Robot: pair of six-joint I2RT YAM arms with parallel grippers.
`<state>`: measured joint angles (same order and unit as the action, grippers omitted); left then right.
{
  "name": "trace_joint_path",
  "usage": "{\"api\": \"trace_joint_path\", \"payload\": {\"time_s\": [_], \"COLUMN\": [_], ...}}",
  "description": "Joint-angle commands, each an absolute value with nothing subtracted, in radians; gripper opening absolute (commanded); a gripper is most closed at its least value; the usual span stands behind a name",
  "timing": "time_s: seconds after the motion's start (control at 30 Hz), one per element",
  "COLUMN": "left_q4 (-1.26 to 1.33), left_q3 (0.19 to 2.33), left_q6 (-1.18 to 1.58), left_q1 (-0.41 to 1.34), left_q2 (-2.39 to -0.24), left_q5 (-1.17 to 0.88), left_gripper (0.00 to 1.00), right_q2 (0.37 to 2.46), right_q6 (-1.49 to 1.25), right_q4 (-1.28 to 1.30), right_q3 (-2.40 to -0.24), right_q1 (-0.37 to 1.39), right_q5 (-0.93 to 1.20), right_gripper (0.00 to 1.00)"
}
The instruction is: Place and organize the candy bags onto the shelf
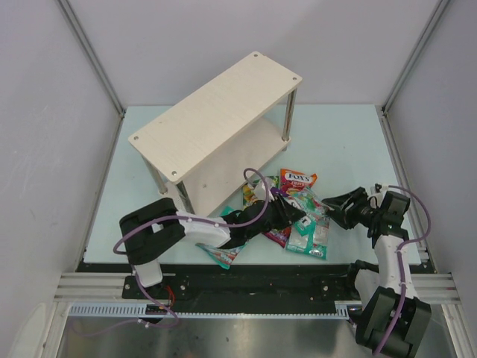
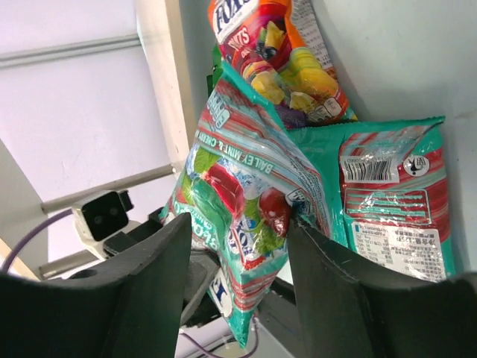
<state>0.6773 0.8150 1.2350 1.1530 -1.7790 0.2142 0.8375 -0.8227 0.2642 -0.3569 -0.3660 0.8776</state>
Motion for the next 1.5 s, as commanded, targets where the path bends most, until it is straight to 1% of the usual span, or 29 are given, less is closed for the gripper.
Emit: {"api": "trace_joint_path", "payload": {"time_s": [0.0, 0.07, 0.17, 0.33, 0.37, 0.43, 0.67, 0.73, 0.87, 0.9, 1.0, 1.03, 1.13, 1.23, 1.47], "left_q4": [0.637, 0.569, 0.47, 0.344, 0.338, 0.334, 0.399, 0.365, 0.345, 0.356, 0.386, 0.4, 0.442, 0.423, 0.456], "left_q3": [0.787, 0.795, 0.819, 0.854, 0.861, 0.865, 0.899, 0.929, 1.006, 1.017, 1.06, 1.066, 1.089, 1.12, 1.161], "left_q6": [1.14, 1.089, 1.023, 0.937, 0.931, 0.917, 0.874, 0.842, 0.83, 0.834, 0.859, 0.88, 0.91, 0.9, 0.927], "left_q1": [1.141, 1.143, 1.141, 1.14, 1.14, 1.128, 1.062, 1.042, 1.002, 0.982, 0.945, 0.936, 0.91, 0.896, 0.856], "left_q2": [-1.637, -1.583, -1.517, -1.434, -1.424, -1.394, -1.359, -1.362, -1.384, -1.391, -1.43, -1.442, -1.479, -1.508, -1.549], "left_q5": [0.19, 0.183, 0.184, 0.178, 0.163, 0.129, -0.089, -0.133, -0.219, -0.239, -0.323, -0.371, -0.428, -0.457, -0.564], "left_gripper": [0.3, 0.26, 0.15, 0.06, 0.03, 0.0, 0.0, 0.0, 0.0, 0.0, 0.0, 0.0, 0.0, 0.0, 0.0], "right_q2": [0.819, 0.834, 0.86, 0.91, 0.911, 0.901, 0.792, 0.744, 0.674, 0.667, 0.666, 0.669, 0.675, 0.672, 0.686], "right_q6": [-0.735, -0.706, -0.654, -0.611, -0.612, -0.636, -0.779, -0.81, -0.887, -0.912, -0.966, -0.979, -1.034, -1.077, -1.109], "right_q4": [0.23, 0.253, 0.27, 0.262, 0.252, 0.21, 0.011, -0.073, -0.164, -0.182, -0.273, -0.32, -0.408, -0.477, -0.563], "right_q3": [-0.405, -0.417, -0.431, -0.436, -0.434, -0.434, -0.387, -0.364, -0.348, -0.348, -0.348, -0.348, -0.347, -0.347, -0.337], "right_q1": [-0.367, -0.367, -0.367, -0.365, -0.362, -0.348, -0.322, -0.319, -0.311, -0.304, -0.299, -0.299, -0.298, -0.296, -0.291], "right_q5": [0.893, 0.877, 0.871, 0.894, 0.902, 0.911, 0.983, 0.988, 0.965, 0.957, 0.956, 0.957, 0.956, 0.948, 0.945], "right_gripper": [0.59, 0.6, 0.62, 0.64, 0.64, 0.65, 0.7, 0.73, 0.8, 0.82, 0.85, 0.85, 0.86, 0.87, 0.9]}}
